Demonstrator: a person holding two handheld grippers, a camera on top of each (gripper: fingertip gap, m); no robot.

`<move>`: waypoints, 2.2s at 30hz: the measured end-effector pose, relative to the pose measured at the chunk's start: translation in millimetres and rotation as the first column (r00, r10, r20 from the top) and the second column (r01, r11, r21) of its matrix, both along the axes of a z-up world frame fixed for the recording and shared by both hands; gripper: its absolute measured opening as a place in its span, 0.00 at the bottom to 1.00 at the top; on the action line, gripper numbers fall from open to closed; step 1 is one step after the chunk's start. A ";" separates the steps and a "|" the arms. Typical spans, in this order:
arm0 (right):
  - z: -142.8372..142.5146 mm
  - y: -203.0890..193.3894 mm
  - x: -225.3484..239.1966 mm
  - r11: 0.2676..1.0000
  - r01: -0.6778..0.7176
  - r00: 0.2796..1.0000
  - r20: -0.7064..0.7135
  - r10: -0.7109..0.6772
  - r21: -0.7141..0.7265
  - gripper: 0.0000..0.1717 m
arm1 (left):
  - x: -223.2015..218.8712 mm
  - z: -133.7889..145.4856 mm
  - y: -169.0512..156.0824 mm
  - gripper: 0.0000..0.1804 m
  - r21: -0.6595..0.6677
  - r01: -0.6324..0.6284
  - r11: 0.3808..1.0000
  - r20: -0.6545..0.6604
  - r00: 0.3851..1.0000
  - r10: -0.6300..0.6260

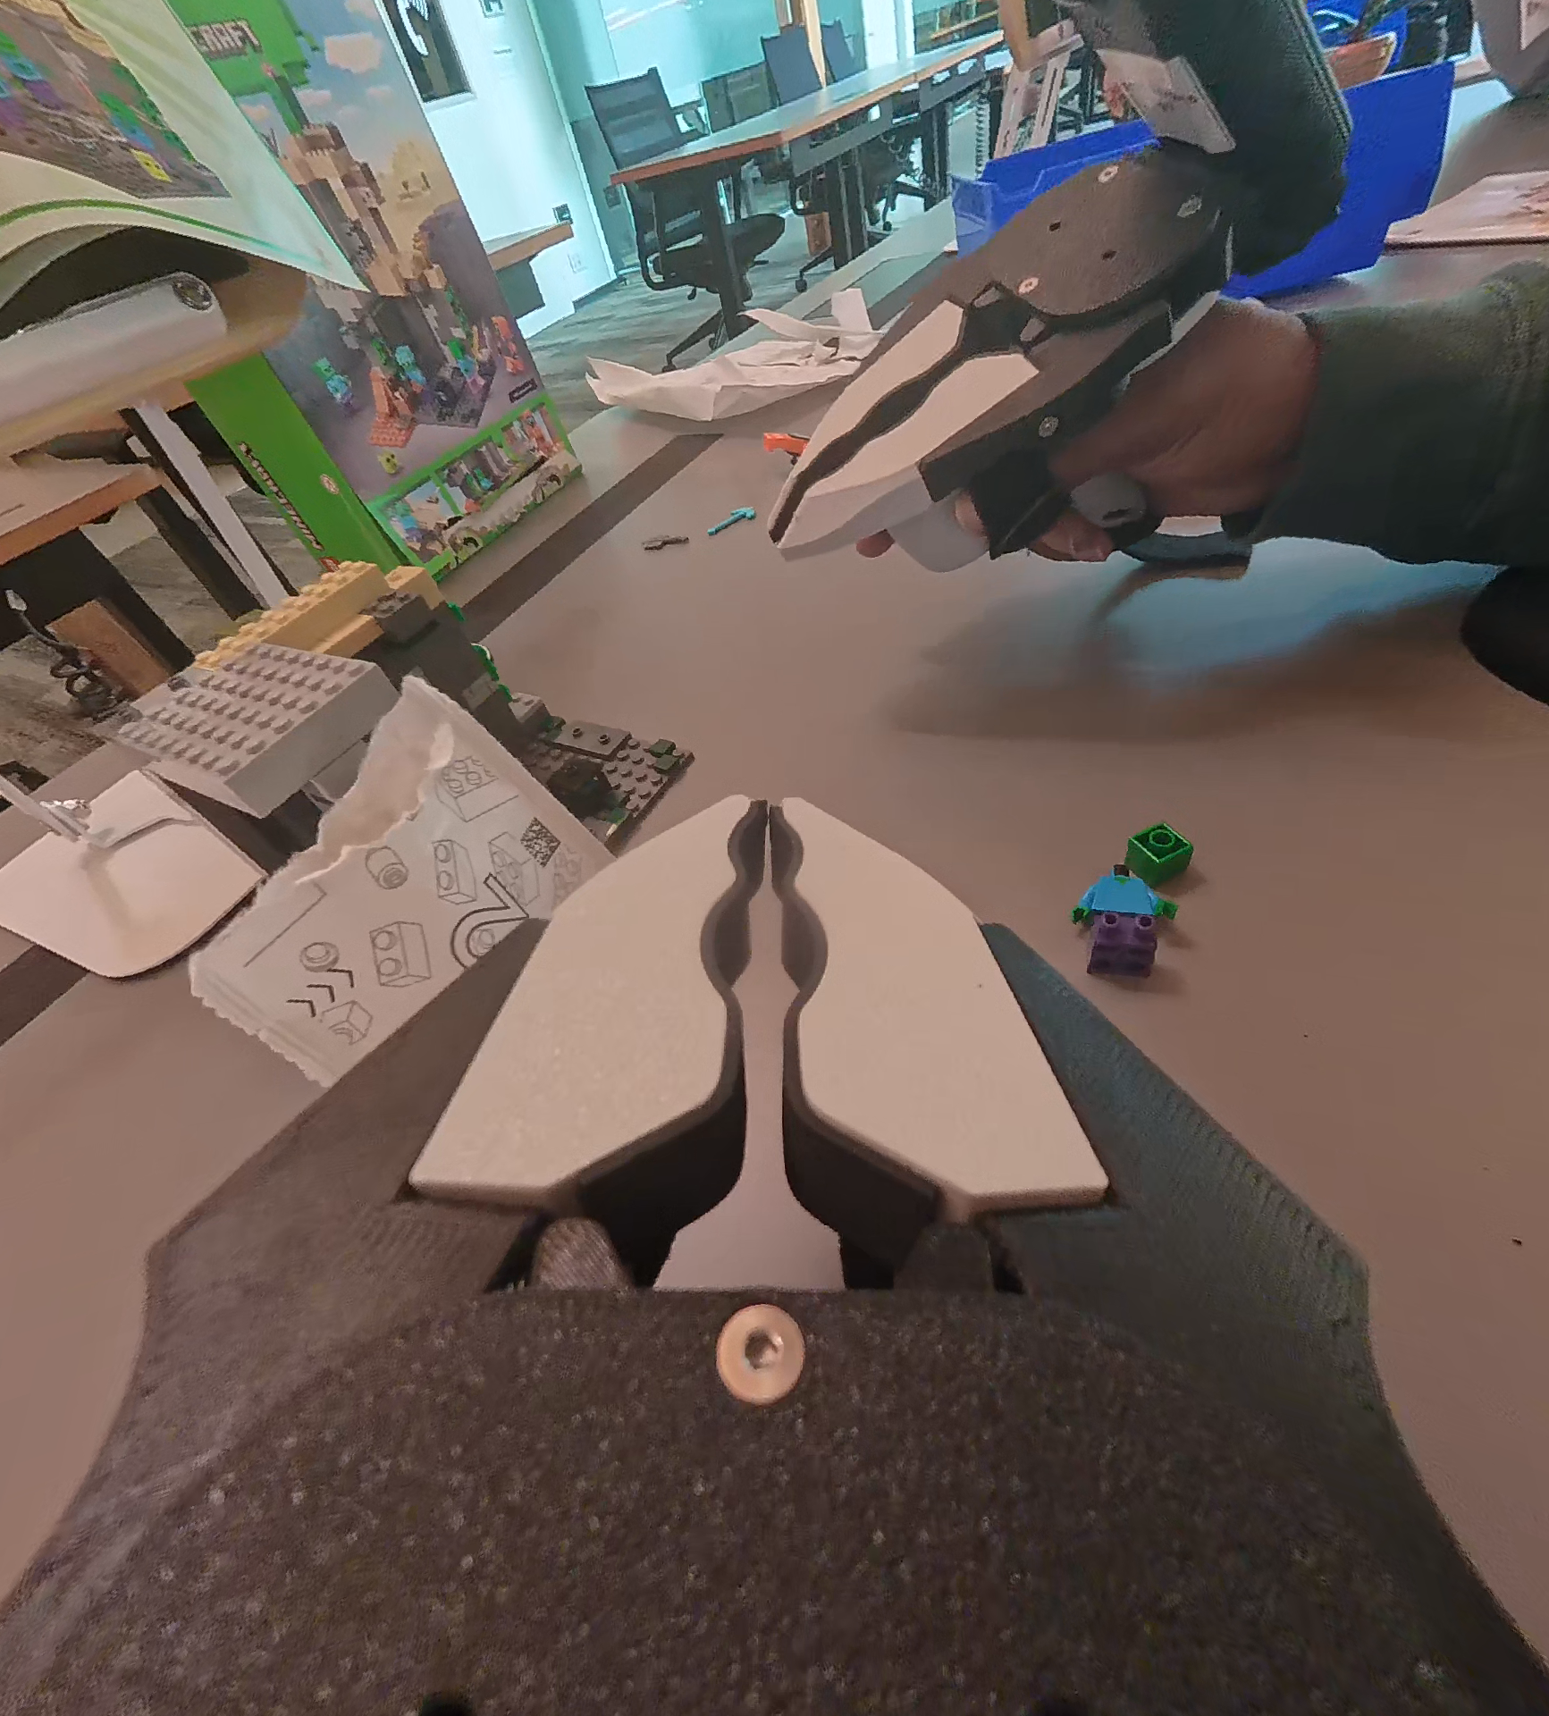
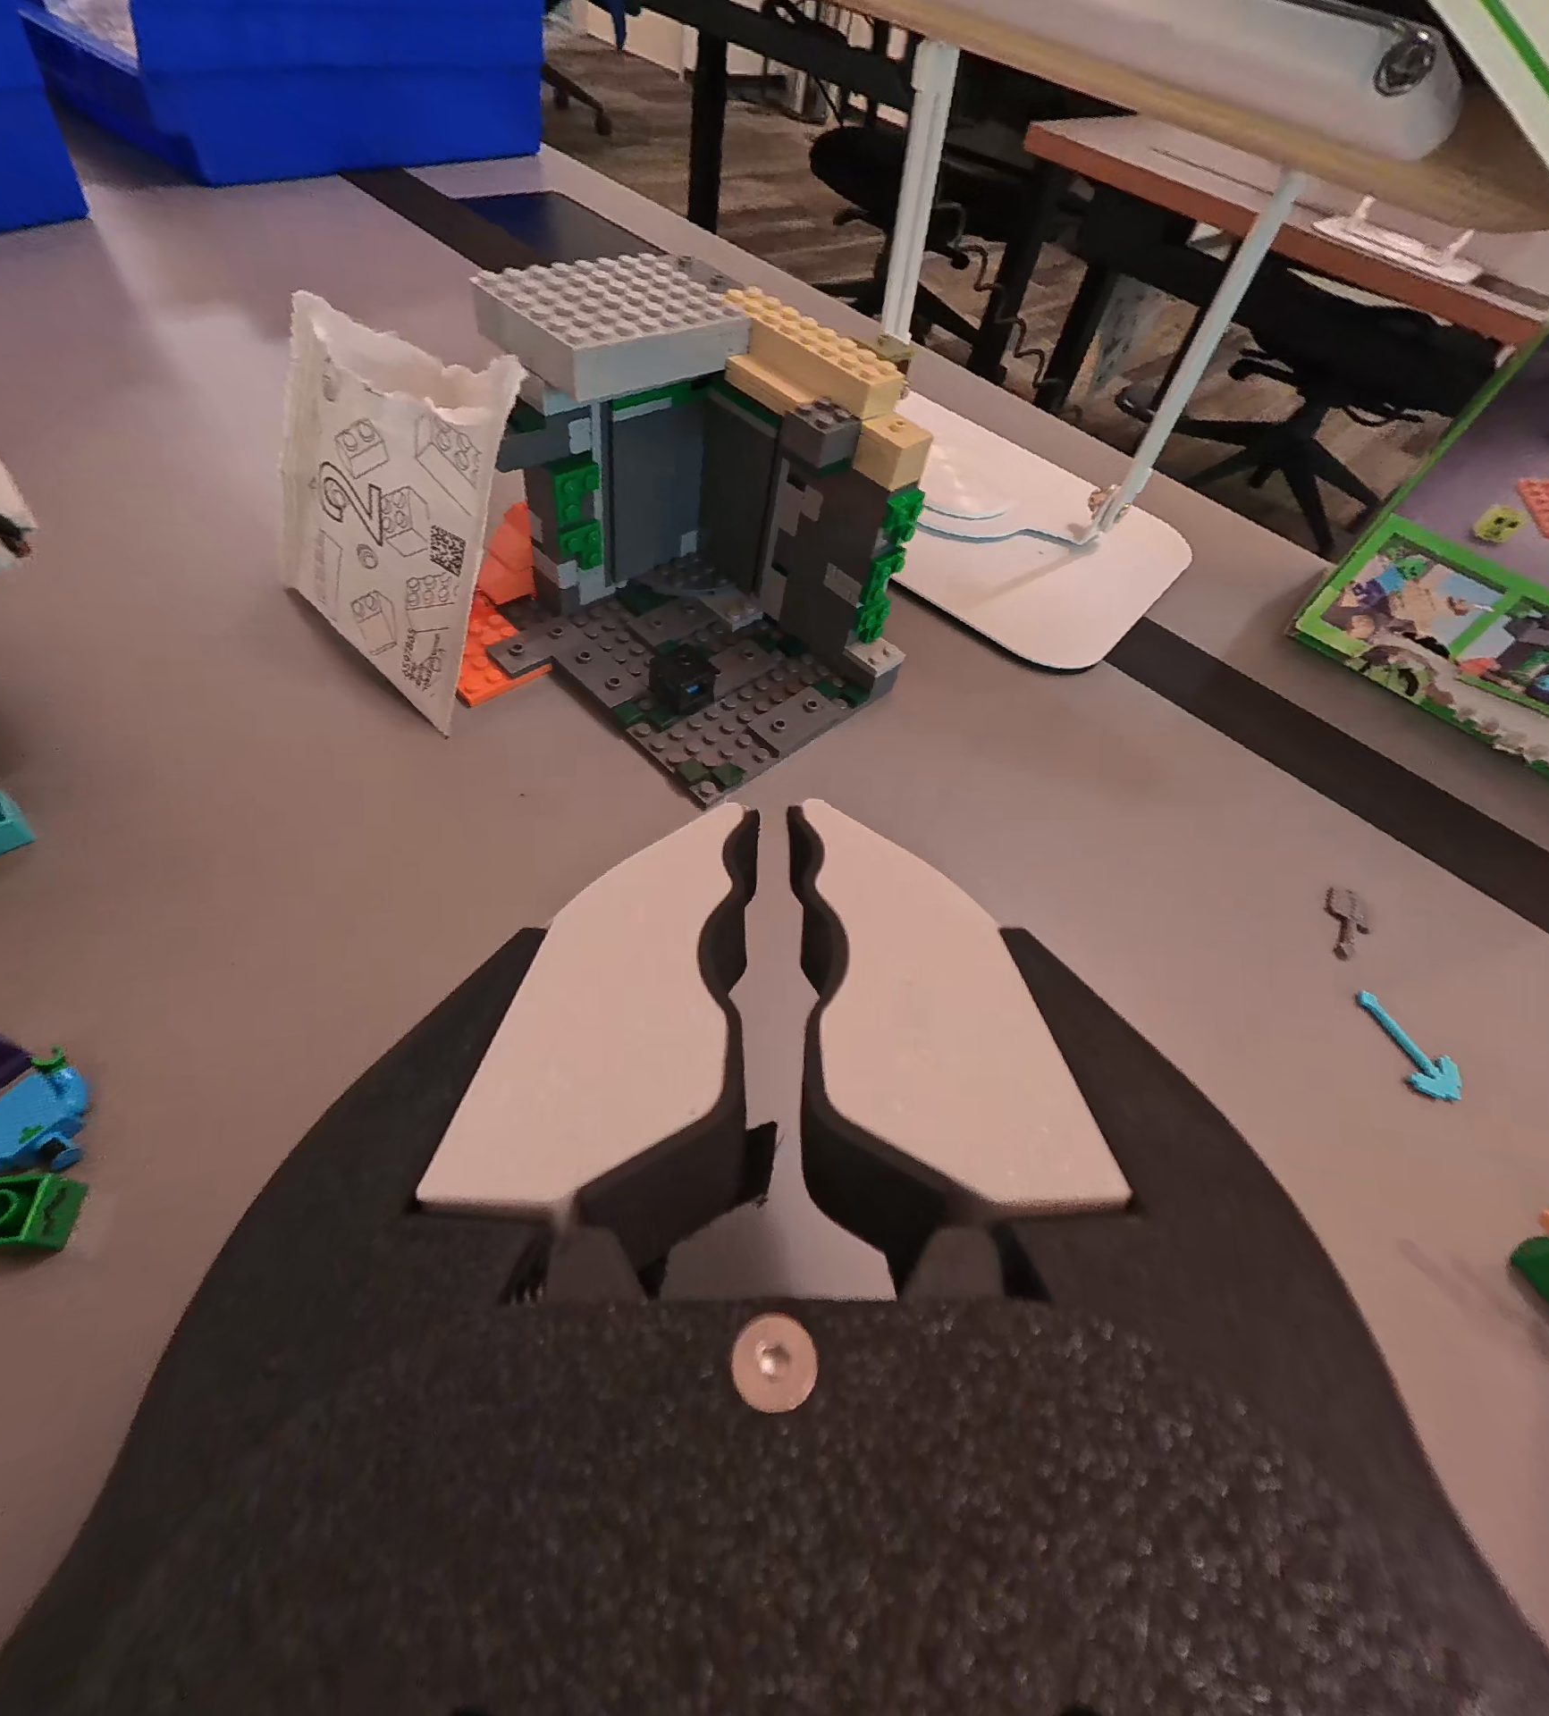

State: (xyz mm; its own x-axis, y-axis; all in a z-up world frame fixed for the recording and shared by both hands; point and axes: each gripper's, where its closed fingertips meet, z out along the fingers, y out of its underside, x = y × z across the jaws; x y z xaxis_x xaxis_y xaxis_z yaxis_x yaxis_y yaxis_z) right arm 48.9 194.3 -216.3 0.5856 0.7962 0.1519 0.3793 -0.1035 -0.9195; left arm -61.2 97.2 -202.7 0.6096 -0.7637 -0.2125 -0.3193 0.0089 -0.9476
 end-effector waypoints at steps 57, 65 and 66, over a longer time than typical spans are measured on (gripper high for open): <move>-48.7 118.9 176.9 0.885 0.465 0.765 0.500 -0.406 0.008 0.01 | 8.6 -12.8 -2.3 0.00 0.027 0.021 0.999 -0.110 0.994 -0.018; -11.5 109.8 153.7 0.906 0.423 0.868 0.297 -0.398 -0.020 0.00 | 9.7 -14.9 -2.7 0.00 0.024 0.025 0.999 -0.117 0.993 -0.022; -4.8 107.6 149.3 0.911 0.412 0.885 0.253 -0.391 -0.033 0.00 | 9.9 -14.6 -2.9 0.00 0.021 0.026 0.999 -0.111 0.994 -0.024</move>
